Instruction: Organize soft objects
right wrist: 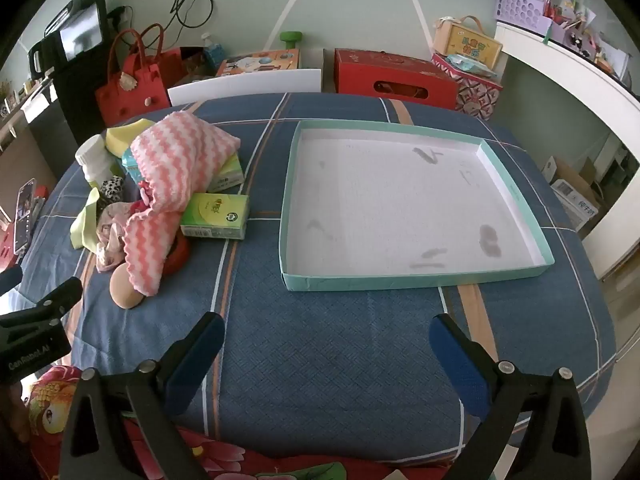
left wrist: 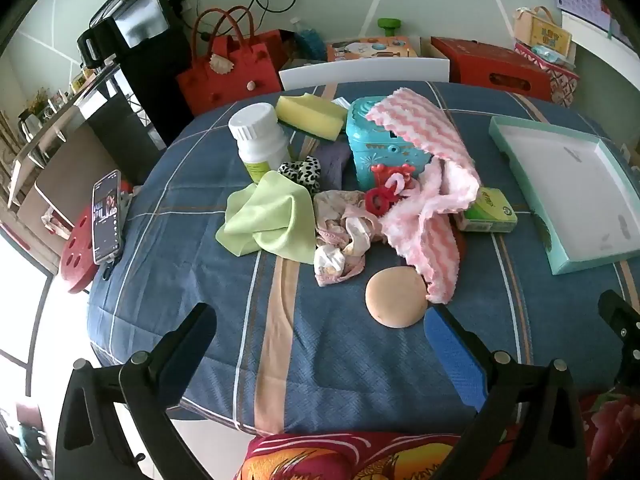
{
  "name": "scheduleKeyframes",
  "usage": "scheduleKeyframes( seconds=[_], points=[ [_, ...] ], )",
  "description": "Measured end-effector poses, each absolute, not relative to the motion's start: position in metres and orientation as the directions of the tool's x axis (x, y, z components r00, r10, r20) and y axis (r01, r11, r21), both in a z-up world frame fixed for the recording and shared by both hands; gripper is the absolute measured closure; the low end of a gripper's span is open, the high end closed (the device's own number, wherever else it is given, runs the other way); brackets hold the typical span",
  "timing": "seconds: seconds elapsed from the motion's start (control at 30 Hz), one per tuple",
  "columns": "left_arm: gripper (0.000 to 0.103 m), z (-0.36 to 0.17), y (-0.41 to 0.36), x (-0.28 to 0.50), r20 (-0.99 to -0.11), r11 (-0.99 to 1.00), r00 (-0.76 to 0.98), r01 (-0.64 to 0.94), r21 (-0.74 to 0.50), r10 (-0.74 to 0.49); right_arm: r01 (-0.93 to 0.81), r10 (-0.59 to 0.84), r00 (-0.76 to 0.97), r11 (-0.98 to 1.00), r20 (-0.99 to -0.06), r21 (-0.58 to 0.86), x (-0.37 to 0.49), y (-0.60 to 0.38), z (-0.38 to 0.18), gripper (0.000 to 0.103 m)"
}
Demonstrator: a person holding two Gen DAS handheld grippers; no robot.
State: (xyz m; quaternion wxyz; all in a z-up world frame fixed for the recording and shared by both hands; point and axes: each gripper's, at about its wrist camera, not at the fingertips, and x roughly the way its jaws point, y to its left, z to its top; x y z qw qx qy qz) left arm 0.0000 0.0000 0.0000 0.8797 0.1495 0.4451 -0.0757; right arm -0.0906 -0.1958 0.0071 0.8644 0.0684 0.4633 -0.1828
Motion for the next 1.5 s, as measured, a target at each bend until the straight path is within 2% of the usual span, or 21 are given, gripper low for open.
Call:
scheduleKeyframes(
  seconds=[1.5],
  points=[
    [0.0,-0.0022,-0.0018,-0.0006,-0.816,0.944,0.577,0.269,0.189,-0.001,0.378,-0.256,0.498,0.924,-0.829,-0.059,-0.0885,-0.1944,0.0053,0.0]
  ],
)
